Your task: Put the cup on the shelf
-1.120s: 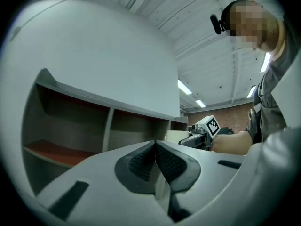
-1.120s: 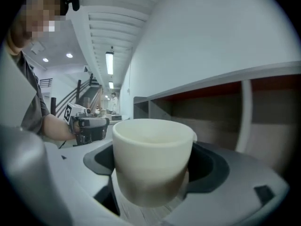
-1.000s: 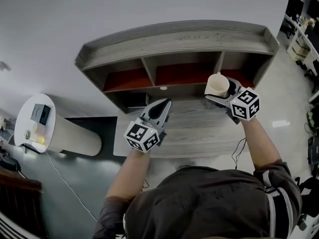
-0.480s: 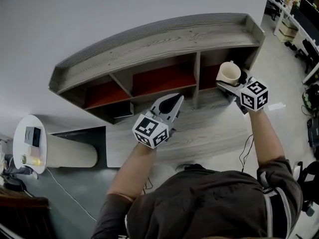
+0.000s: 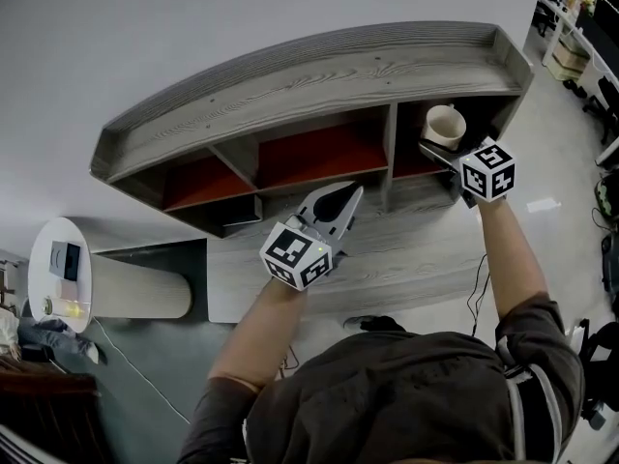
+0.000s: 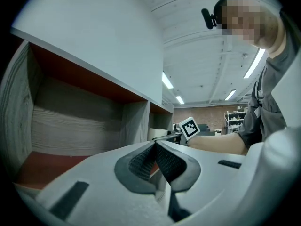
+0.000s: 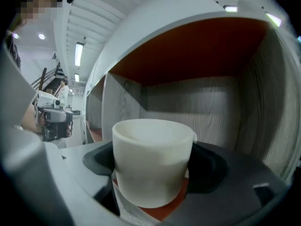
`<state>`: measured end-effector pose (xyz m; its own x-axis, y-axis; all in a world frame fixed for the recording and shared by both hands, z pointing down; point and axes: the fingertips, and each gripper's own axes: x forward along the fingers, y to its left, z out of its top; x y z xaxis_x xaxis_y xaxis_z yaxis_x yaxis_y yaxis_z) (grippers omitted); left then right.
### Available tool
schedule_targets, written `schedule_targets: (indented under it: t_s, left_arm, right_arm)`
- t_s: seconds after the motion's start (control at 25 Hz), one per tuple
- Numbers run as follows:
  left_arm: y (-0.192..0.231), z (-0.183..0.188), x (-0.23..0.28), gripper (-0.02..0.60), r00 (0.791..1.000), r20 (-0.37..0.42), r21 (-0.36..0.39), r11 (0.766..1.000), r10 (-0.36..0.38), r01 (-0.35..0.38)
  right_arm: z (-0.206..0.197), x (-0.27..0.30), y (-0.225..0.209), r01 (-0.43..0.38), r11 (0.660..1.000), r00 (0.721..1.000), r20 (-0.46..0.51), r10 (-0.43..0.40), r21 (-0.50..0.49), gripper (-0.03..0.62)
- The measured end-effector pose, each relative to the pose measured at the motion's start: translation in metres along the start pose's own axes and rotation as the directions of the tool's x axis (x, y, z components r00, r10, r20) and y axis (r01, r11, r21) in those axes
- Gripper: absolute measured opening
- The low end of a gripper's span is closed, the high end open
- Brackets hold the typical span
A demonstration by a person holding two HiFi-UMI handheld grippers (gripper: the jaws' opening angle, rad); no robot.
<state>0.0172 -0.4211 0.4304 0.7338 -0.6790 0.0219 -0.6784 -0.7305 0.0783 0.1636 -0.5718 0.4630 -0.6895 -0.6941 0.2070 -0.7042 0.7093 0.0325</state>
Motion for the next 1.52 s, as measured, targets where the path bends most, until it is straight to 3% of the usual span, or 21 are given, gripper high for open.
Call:
schedule_targets:
  t_s: [0.68, 1.2, 1.52]
  left_arm:
    - [0.016, -0.006, -0.009, 0.002, 1.000, 0.004, -0.016, 1.000, 0.012, -0.012]
    - [0.018, 0.003, -0.019, 0.000, 0.999, 0.020, -0.014, 0.999, 0.032, -0.032]
    - [0.014, 0.010, -0.028, 0.002, 0.998, 0.027, -0.007, 0.999, 0.050, -0.050]
  right_arm:
    - [-0.076, 0.046, -0.027, 0.113, 0.993, 0.982, -0.148, -0.115, -0.025, 0.428]
    - [-0.079, 0.046, -0.030, 0.136, 0.991, 0.984, -0.116, -0.135, 0.008, 0.433]
    - [-0.057, 0.032, -0.029, 0.157, 0.988, 0.986, -0.054, -0.155, 0.017, 0.488]
